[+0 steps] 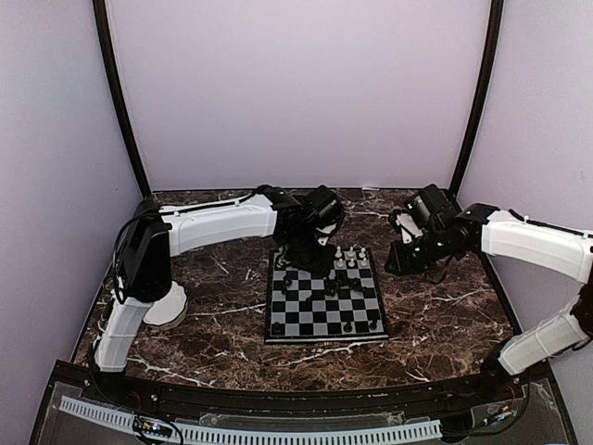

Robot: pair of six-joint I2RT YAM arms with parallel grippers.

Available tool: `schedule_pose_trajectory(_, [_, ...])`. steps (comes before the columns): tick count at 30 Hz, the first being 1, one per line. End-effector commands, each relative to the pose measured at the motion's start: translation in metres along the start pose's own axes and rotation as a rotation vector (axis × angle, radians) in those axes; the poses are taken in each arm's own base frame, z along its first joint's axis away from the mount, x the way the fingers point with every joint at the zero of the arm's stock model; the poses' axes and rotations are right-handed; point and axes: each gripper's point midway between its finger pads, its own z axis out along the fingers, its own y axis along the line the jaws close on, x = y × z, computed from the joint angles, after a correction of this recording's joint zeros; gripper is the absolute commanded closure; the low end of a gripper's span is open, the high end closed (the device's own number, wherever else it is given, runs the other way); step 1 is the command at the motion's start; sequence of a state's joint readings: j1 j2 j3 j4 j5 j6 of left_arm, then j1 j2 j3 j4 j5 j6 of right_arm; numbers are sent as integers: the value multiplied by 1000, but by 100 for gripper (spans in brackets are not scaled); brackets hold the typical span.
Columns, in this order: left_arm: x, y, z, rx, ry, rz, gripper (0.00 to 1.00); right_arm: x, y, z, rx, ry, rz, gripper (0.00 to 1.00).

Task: Set up the chess pieces on the board
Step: Pick up the pawn from the chessboard.

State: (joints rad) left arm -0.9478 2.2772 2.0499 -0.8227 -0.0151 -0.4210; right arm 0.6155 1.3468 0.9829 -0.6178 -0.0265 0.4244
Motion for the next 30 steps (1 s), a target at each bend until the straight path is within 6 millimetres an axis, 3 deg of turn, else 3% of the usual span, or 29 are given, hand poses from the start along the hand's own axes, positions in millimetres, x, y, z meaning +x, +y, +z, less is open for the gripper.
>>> schedule_pose_trajectory(1, [-7,7,-1,21,23,-53,63,-3,5,-5,-34,-41,15,81])
schedule_pose_trajectory(10, [-6,-3,24,87,71,-88,65,-1,4,-4,-27,-32,0,81])
schedule_pose_trajectory(22, [-1,-7,36,114,104,-112,67,5,0,-7,-16,-29,2,81])
schedule_pose_trajectory(30, [-4,-5,34,99,92,-107,82,5,-1,-8,-15,-38,7,81])
